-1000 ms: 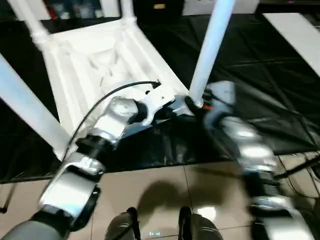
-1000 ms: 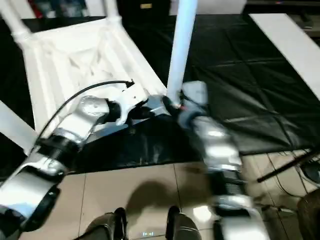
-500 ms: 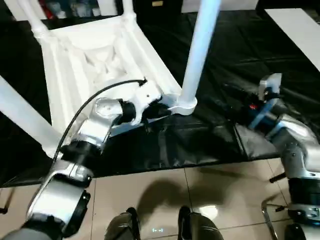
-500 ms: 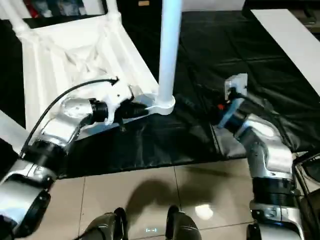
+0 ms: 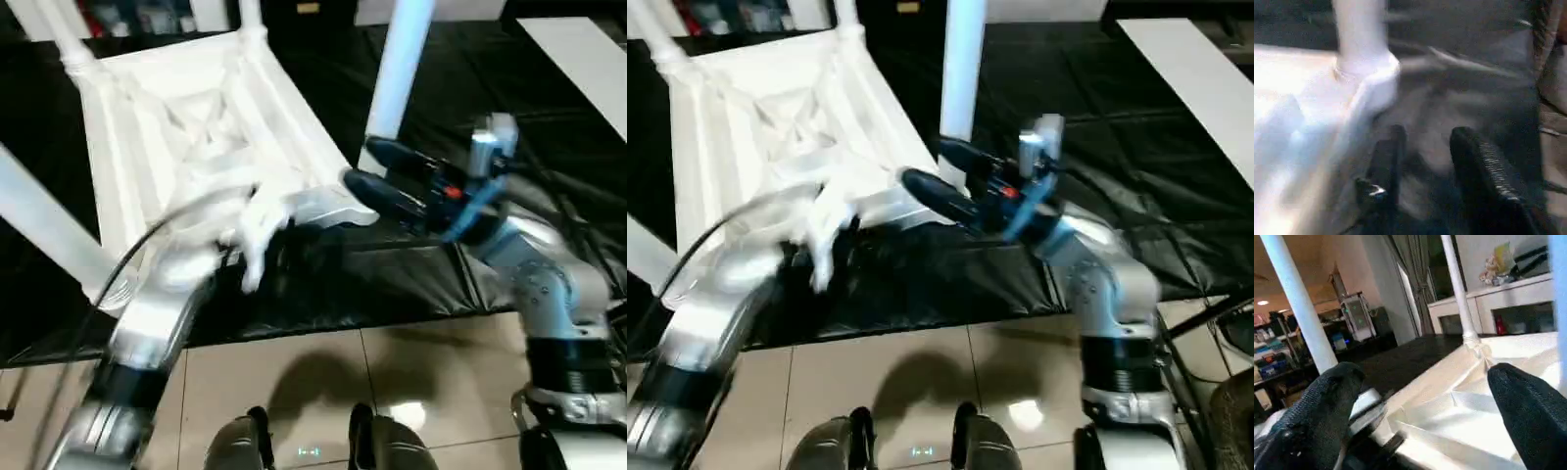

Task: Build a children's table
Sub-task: Rotate leg to tighten

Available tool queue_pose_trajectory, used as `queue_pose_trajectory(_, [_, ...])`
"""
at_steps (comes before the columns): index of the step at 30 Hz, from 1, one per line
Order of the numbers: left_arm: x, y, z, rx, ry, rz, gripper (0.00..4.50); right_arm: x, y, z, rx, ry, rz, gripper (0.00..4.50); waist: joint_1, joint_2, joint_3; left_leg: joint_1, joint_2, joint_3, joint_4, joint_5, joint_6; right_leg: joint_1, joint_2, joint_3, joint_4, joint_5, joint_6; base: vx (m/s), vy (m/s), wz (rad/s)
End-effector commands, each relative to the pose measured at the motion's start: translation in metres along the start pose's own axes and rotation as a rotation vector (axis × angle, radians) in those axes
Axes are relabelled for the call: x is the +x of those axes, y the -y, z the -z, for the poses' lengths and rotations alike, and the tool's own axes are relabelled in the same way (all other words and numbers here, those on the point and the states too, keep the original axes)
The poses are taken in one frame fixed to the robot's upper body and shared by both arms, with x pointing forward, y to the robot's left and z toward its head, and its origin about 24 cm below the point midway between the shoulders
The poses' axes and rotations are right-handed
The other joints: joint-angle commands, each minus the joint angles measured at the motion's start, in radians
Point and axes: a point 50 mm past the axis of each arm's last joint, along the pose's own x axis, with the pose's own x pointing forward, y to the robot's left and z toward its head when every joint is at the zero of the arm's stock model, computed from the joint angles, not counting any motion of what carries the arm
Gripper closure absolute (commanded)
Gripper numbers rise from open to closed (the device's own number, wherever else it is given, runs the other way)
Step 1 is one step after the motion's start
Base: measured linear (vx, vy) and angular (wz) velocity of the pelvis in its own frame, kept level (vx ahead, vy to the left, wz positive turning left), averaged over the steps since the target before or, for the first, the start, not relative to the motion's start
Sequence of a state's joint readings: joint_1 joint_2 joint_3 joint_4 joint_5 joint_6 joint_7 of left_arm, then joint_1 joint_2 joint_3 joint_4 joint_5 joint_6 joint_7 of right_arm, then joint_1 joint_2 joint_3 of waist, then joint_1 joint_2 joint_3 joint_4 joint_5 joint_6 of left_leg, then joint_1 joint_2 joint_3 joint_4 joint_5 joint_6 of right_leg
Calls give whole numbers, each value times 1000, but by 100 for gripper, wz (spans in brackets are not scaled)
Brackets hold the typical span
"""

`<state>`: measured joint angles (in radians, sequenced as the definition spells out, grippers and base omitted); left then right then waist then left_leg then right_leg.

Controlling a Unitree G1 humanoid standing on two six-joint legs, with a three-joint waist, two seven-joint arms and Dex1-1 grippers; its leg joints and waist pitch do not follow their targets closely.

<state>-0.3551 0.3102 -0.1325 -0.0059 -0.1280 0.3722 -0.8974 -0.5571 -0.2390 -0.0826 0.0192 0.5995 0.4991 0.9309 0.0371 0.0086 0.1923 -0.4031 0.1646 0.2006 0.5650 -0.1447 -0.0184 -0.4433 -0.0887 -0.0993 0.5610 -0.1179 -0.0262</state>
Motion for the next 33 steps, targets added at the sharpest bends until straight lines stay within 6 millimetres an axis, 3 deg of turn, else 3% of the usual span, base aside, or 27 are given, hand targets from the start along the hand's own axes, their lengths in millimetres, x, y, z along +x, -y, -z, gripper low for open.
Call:
queue_pose_trajectory(1, [-6, 7, -3, 3, 5, -6, 237, 5, 3, 6, -15, -44, 34, 0, 3, -2, -88, 33, 70, -33, -64, -241, 62, 54, -71, 62, -66, -416, -188, 0, 0, 0])
queue_pose_trajectory(2, [-12, 12, 2, -10, -9, -14, 232, 8, 8, 10, -28, -63, 77, 0, 2, -4, -85, 32, 68, -33, -65, -250, 60, 54, -70, 63, -69, -426, -184, 0, 0, 0])
queue_pose_trajectory(3, [-21, 21, 7, -36, -33, -36, 230, 11, 17, 14, -58, -87, 163, 0, 2, 2, -84, 28, 72, -38, -67, -255, 43, 55, -74, 64, -63, -426, -187, 0, 0, 0])
queue_pose_trajectory(6, [-34, 29, 11, -69, -51, -84, 204, 13, 27, 16, -90, -98, 260, 0, -6, -4, -75, 32, 67, -36, -71, -305, 25, 50, -69, 65, -74, -478, -165, 0, 0, 0])
queue_pose_trajectory(9, [-52, 35, 14, -98, -67, -131, 173, 9, 40, 14, -108, -87, 396, 0, -6, -1, -68, 40, 66, -38, -72, -348, 10, 45, -71, 65, -83, -547, -142, 0, 0, 0])
queue_pose_trajectory(10, [-57, 36, 14, -103, -72, -135, 173, 6, 44, 13, -118, -83, 437, 0, -7, -6, -67, 41, 65, -38, -72, -355, 9, 43, -70, 64, -85, -557, -135, 0, 0, 0])
queue_pose_trajectory(13, [-74, 38, 15, -110, -91, -145, 144, -9, 60, 9, -171, -88, 595, 0, -5, 0, -62, 49, 64, -40, -75, -400, -9, 34, -66, 63, -87, -584, -108, 0, 0, 0])
queue_pose_trajectory(15, [-77, 39, 14, -110, -94, -142, 144, -13, 64, 7, -182, -85, 628, 0, -5, -1, -61, 51, 63, -41, -77, -415, -15, 34, -63, 63, -87, -572, -105, 0, 0, 0])
queue_pose_trajectory(17, [-86, 42, 13, -124, -113, -118, 123, -28, 80, 0, -229, -83, 766, 0, -3, 6, -60, 54, 63, -41, -78, -435, -20, 31, -61, 65, -84, -556, -107, 0, 0, 0])
queue_pose_trajectory(18, [-91, 44, 14, -130, -137, -96, 113, -35, 89, -5, -244, -76, 823, 0, -7, 6, -61, 47, 62, -45, -80, -440, -25, 38, -62, 62, -79, -543, -115, 0, 0, 0])
queue_pose_trajectory(19, [-92, 45, 14, -131, -142, -91, 113, -37, 90, -7, -247, -74, 834, 0, -6, 5, -63, 48, 62, -44, -78, -440, -26, 38, -64, 63, -77, -534, -120, 0, 0, 0])
queue_pose_trajectory(21, [-99, 46, 16, -136, -169, -76, 89, -42, 96, -11, -261, -75, 863, 0, -5, 3, -62, 53, 57, -37, -73, -445, -20, 34, -63, 66, -79, -530, -121, 0, 0, 0])
queue_pose_trajectory(22, [-103, 47, 17, -140, -182, -73, 79, -43, 99, -13, -276, -80, 874, 0, -7, 0, -63, 43, 56, -40, -74, -424, -10, 42, -64, 66, -75, -520, -121, 0, 0, 0])
queue_pose_trajectory(24, [-110, 48, 18, -149, -209, -70, 64, -46, 104, -17, -292, -80, 894, 0, -12, -1, -66, 39, 56, -40, -72, -408, 3, 44, -66, 66, -74, -511, -126, 0, 0, 0])
queue_pose_trajectory(25, [-118, 47, 19, -154, -233, -73, 55, -48, 107, -19, -298, -80, 907, 0, -17, -11, -67, 27, 54, -42, -72, -382, 15, 54, -69, 65, -68, -502, -135, 0, 0, 0])
queue_pose_trajectory(27, [-134, 43, 21, -158, -282, -103, 35, -51, 110, -21, -307, -83, 911, 0, -22, -16, -70, 28, 54, -37, -68, -341, 33, 53, -67, 66, -69, -484, -141, 0, 0, 0])
queue_pose_trajectory(30, [-149, 35, 19, -152, -306, -160, 10, -48, 107, -18, -303, -94, 839, 0, -30, -14, -71, 27, 52, -31, -62, -297, 61, 53, -61, 66, -64, -432, -163, 0, 0, 0])
queue_pose_trajectory(33, [-175, 18, 14, -143, -340, -240, 4, -42, 92, -1, -277, -150, 665, 0, -27, -9, -72, 29, 55, -30, -62, -261, 87, 54, -56, 66, -58, -381, -181, 0, 0, 0])
